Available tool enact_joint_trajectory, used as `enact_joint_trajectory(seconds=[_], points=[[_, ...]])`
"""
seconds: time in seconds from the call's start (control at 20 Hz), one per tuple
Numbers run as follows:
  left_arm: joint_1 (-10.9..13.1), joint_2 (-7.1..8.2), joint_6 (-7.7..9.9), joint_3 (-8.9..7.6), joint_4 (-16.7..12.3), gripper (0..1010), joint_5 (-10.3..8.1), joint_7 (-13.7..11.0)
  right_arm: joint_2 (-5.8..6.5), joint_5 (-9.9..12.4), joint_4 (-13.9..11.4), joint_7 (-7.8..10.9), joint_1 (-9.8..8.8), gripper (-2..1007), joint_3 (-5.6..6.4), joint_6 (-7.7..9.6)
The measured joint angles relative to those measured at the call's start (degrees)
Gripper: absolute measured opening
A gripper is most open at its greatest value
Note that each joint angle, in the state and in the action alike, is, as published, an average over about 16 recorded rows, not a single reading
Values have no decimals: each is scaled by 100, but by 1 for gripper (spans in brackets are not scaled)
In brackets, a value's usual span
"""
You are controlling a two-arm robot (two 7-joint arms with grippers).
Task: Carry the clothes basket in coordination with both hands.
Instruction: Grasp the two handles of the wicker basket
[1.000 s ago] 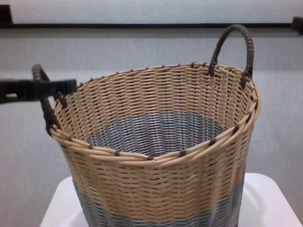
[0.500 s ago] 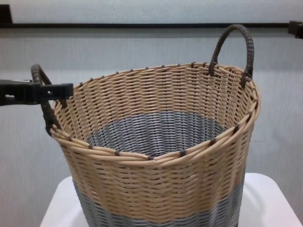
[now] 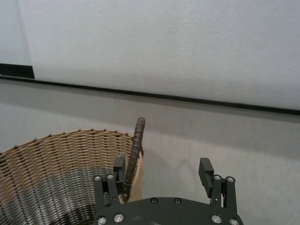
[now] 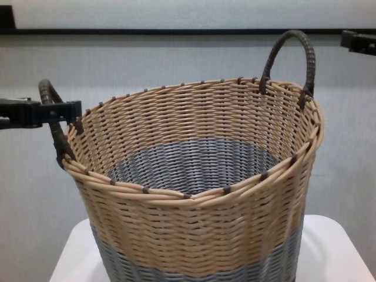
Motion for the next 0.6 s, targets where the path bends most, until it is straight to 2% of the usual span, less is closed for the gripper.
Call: enact_joint_trajectory(seconds=[0.4,0.6], points=[[-4,-20,-37,-25,33,1000,-18,-27,-207,-113,263,139,330,1005,-139,305],[1,-12,-31,-22,20,1000,-16,-10,-308,-201,413,201,483,1005,-217,403]])
